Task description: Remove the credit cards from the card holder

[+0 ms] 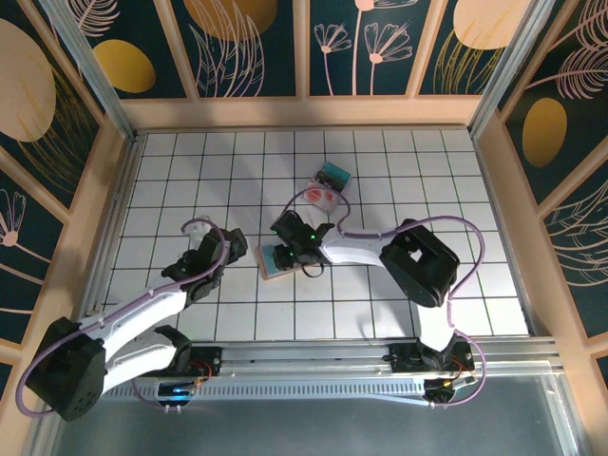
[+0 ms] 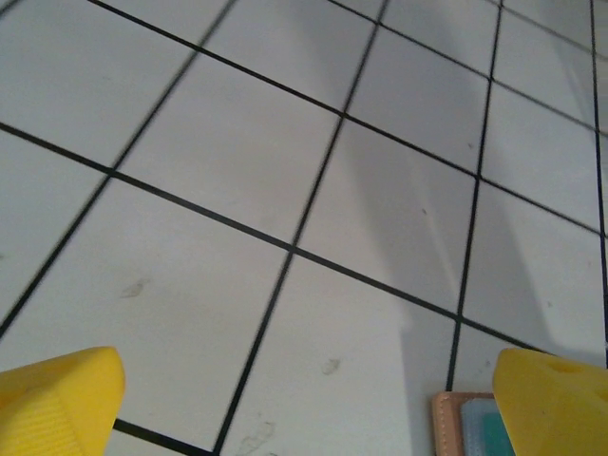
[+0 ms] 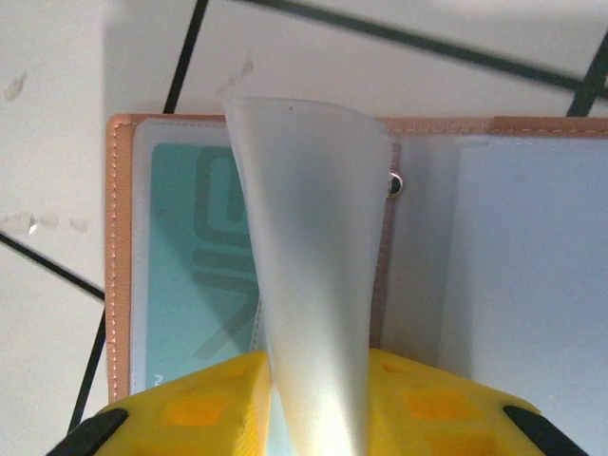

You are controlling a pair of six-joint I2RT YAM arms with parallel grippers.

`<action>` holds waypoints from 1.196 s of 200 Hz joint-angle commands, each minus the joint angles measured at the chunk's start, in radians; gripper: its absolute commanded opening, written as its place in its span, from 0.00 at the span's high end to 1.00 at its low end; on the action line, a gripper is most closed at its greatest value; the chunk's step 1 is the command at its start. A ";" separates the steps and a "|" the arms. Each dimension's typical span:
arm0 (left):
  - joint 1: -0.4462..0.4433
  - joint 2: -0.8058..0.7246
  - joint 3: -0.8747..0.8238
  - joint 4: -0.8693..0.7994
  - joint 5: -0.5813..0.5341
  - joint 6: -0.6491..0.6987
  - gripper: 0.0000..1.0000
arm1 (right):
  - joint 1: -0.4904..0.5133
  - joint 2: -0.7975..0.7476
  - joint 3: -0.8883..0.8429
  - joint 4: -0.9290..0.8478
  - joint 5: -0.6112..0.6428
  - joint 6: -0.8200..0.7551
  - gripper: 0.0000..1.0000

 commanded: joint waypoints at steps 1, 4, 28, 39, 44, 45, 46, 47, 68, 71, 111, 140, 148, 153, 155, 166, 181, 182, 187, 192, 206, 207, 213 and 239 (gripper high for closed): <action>0.006 0.066 0.047 0.024 0.111 0.101 0.01 | 0.010 -0.053 -0.050 0.006 -0.049 0.094 0.71; 0.006 0.076 0.050 0.023 0.120 0.107 0.01 | 0.010 -0.055 -0.055 0.011 -0.049 0.101 0.71; -0.010 0.155 0.069 0.031 0.154 0.130 0.01 | 0.012 -0.079 -0.089 0.052 -0.031 0.154 0.71; -0.030 0.185 0.079 0.028 0.154 0.134 0.01 | 0.012 -0.089 -0.100 0.067 -0.028 0.168 0.71; -0.042 0.199 0.086 0.025 0.151 0.135 0.01 | 0.011 -0.092 -0.103 0.076 -0.028 0.173 0.71; -0.044 0.201 0.088 0.024 0.150 0.136 0.01 | 0.011 -0.092 -0.104 0.078 -0.028 0.173 0.71; -0.047 0.205 0.089 0.024 0.148 0.137 0.01 | 0.011 -0.091 -0.105 0.078 -0.028 0.174 0.71; -0.048 0.207 0.090 0.023 0.147 0.138 0.01 | 0.012 -0.092 -0.106 0.079 -0.028 0.173 0.71; -0.099 0.269 0.116 0.011 0.125 0.141 0.01 | 0.011 -0.085 -0.104 0.081 -0.025 0.180 0.71; -0.105 0.278 0.119 0.012 0.125 0.142 0.01 | 0.011 -0.085 -0.104 0.082 -0.025 0.182 0.71; -0.132 0.404 0.139 0.001 0.115 0.124 0.01 | 0.012 -0.090 -0.111 0.091 -0.026 0.187 0.72; -0.133 0.469 0.148 -0.046 0.071 0.088 0.01 | 0.011 -0.099 -0.108 0.088 -0.005 0.188 0.72; -0.133 0.479 0.146 -0.054 0.060 0.080 0.01 | 0.013 -0.101 -0.107 0.082 0.006 0.184 0.71; -0.134 0.482 0.145 -0.059 0.055 0.077 0.01 | 0.011 -0.102 -0.106 0.075 0.013 0.180 0.71; -0.133 0.484 0.145 -0.060 0.052 0.076 0.01 | 0.012 -0.103 -0.104 0.075 0.018 0.178 0.71; -0.134 0.488 0.146 -0.068 0.045 0.072 0.01 | 0.011 -0.109 -0.102 0.057 0.040 0.169 0.69; -0.133 0.488 0.145 -0.073 0.034 0.072 0.01 | 0.012 -0.125 -0.101 0.030 0.085 0.160 0.67; -0.134 0.488 0.145 -0.073 0.033 0.072 0.01 | 0.013 -0.127 -0.100 0.028 0.088 0.159 0.67; -0.133 0.488 0.145 -0.074 0.030 0.071 0.01 | 0.012 -0.133 -0.099 0.015 0.104 0.155 0.66; -0.133 0.488 0.143 -0.073 0.030 0.072 0.01 | 0.011 -0.140 -0.099 0.004 0.118 0.154 0.65; -0.133 0.492 0.146 -0.072 0.031 0.074 0.01 | 0.010 -0.158 -0.101 -0.015 0.147 0.145 0.63; -0.134 0.492 0.146 -0.072 0.031 0.075 0.01 | 0.010 -0.160 -0.100 -0.017 0.149 0.144 0.63; -0.133 0.495 0.149 -0.073 0.029 0.075 0.01 | 0.008 -0.166 -0.103 -0.023 0.162 0.143 0.62; -0.133 0.492 0.151 -0.072 0.030 0.077 0.01 | -0.017 -0.182 -0.120 -0.045 0.190 0.135 0.62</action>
